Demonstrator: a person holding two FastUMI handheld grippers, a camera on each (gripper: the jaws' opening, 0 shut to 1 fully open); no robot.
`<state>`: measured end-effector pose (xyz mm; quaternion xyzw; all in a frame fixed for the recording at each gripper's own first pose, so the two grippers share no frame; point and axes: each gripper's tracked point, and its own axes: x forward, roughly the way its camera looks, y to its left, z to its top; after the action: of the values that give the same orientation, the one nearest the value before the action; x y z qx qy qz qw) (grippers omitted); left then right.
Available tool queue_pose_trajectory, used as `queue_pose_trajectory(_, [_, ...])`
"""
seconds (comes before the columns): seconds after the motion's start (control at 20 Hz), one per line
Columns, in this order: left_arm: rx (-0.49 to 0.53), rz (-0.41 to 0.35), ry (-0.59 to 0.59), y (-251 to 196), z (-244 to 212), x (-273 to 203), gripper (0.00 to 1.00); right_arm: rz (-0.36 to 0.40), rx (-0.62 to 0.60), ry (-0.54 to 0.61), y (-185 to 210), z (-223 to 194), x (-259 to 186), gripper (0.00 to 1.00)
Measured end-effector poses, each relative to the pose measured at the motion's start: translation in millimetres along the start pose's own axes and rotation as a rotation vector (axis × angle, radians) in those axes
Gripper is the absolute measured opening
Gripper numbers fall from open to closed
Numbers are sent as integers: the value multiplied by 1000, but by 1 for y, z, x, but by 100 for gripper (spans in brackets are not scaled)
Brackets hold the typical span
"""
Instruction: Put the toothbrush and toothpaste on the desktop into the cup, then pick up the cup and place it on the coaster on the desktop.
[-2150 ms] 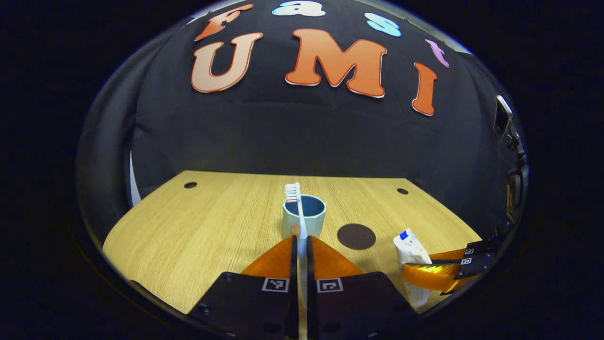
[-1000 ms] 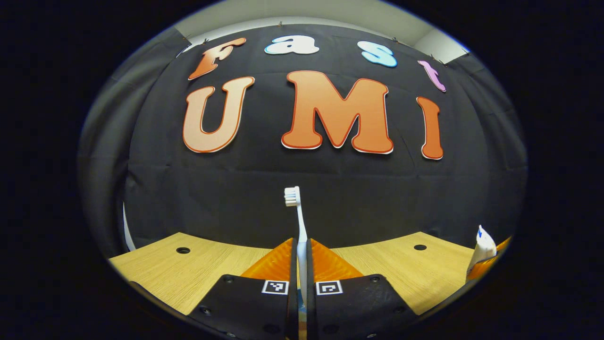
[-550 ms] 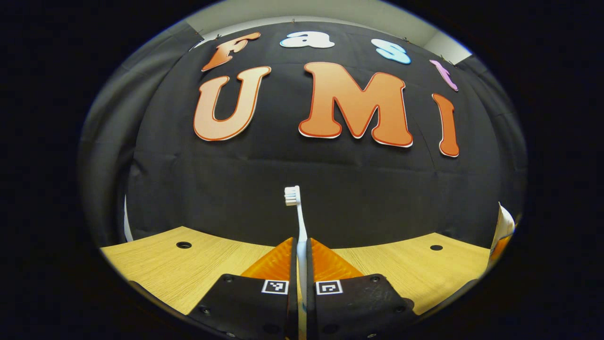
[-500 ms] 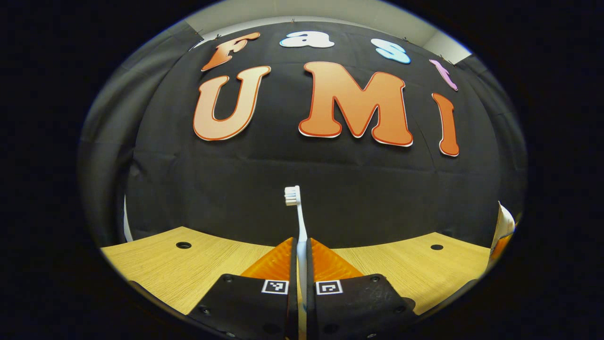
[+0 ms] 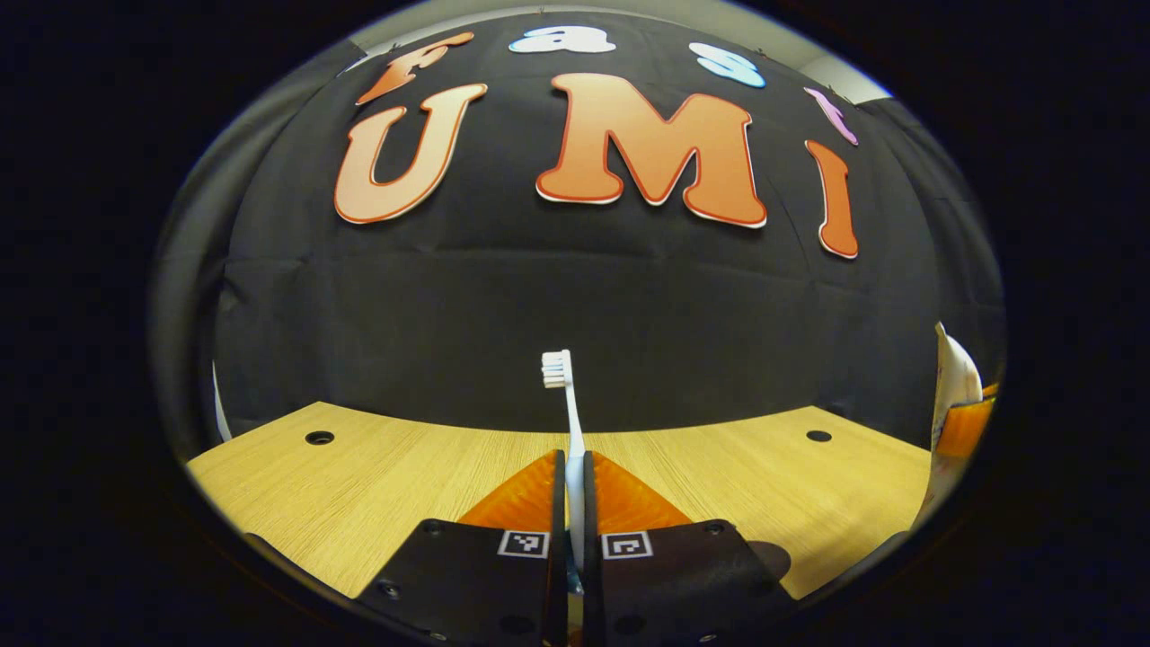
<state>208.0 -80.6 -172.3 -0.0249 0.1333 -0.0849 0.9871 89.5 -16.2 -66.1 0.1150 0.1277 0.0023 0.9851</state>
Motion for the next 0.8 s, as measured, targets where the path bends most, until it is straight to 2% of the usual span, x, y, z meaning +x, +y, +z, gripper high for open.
queue_pose_trajectory(0.25, [24,-34,73,-14,-18,-2,7,16,8,0,12,4,19,8])
queue_pose_trajectory(0.65, [50,-35,175,-9,-36,-18,9,72,-26,-13,36,21,37,8])
queue_pose_trajectory(0.8, [41,-35,147,1,-22,-38,24,92,-40,-33,46,33,42,8])
